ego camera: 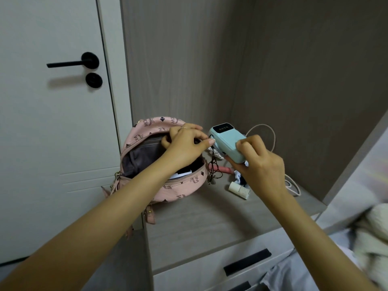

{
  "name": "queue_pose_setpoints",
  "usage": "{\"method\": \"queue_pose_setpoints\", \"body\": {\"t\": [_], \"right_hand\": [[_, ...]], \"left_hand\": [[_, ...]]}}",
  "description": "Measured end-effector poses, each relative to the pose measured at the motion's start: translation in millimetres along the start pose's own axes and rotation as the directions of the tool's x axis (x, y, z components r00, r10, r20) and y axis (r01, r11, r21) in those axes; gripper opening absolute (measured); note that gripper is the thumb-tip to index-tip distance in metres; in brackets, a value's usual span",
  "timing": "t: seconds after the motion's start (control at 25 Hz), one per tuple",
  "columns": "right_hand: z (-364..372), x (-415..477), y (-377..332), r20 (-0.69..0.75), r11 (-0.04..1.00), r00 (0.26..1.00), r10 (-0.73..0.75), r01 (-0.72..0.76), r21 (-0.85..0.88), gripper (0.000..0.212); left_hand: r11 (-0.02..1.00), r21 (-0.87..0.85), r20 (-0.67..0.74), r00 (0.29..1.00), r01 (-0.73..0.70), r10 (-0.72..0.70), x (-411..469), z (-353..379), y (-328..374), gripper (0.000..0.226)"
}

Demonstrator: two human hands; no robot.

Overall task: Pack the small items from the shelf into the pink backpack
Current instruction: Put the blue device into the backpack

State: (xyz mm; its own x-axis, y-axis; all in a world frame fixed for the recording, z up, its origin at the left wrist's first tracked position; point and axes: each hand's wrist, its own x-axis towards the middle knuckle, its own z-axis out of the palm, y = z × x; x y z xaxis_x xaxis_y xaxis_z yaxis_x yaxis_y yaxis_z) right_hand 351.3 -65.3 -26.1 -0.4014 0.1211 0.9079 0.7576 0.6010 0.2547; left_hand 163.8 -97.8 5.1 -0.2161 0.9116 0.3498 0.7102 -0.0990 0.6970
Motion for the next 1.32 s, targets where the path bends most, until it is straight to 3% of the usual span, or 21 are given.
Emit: {"method": "queue_pose_setpoints", "body": {"t": [0.08, 0.24, 0.44, 0.6, 0.8, 0.92, 1.04, 1.08, 1.2, 1.32], "right_hand": [[-1, -2, 1, 0.005, 1.0, 1.0, -0.005, 0.004, 0.018, 0.027], [-6, -4, -1, 0.091, 0.999, 0.995, 0.029, -0.032, 0.031, 0.049], [-9, 1, 0, 0.224, 0.995, 0.971, 0.083, -0.067, -0.079, 0.028], [1, 10, 6, 0.325, 0.965, 0.912, 0.249, -0.206, -0.16, 0.033], [16, 10, 34, 0.355, 0.856, 0.779, 0.516, -0.454, -0.248, 0.031], [13, 0, 48, 0.329, 0.787, 0.725, 0.605, -0.606, -0.112, 0.032], [2, -10, 46, 0.405, 0.545, 0.576, 0.711, -0.814, 0.202, 0.027], [-3, -13, 41, 0.433, 0.504, 0.568, 0.7, -0.822, 0.265, 0.023], [-15, -15, 23, 0.489, 0.531, 0.652, 0.579, -0.757, 0.38, 0.015], [-23, -1, -2, 0.482, 0.58, 0.78, 0.398, -0.622, 0.527, 0.017]], "left_hand": [[1.0, -0.005, 0.018, 1.0, -0.017, 0.017, 0, 2, -2, 0.019], [0.999, 0.025, -0.005, 1.0, -0.029, 0.029, -2, 6, -5, 0.021], [0.997, 0.004, -0.072, 0.995, -0.072, 0.072, -7, 9, -5, 0.026], [0.993, 0.04, 0.024, 0.994, -0.108, 0.107, -8, 9, -9, 0.023], [0.989, 0.091, -0.026, 0.992, -0.117, 0.12, -8, 11, -12, 0.02], [0.98, 0.175, -0.035, 0.994, -0.1, 0.108, -7, 15, -10, 0.011], [0.966, 0.22, -0.001, 0.991, -0.133, 0.137, -5, 11, -10, 0.012], [0.968, 0.188, 0.001, 0.985, -0.168, 0.171, -4, 5, -11, 0.015], [0.953, 0.072, 0.001, 0.955, -0.294, 0.295, -4, -30, -23, 0.026], [0.849, 0.393, -0.065, 0.91, -0.354, 0.41, -19, -72, -58, 0.03]]}}
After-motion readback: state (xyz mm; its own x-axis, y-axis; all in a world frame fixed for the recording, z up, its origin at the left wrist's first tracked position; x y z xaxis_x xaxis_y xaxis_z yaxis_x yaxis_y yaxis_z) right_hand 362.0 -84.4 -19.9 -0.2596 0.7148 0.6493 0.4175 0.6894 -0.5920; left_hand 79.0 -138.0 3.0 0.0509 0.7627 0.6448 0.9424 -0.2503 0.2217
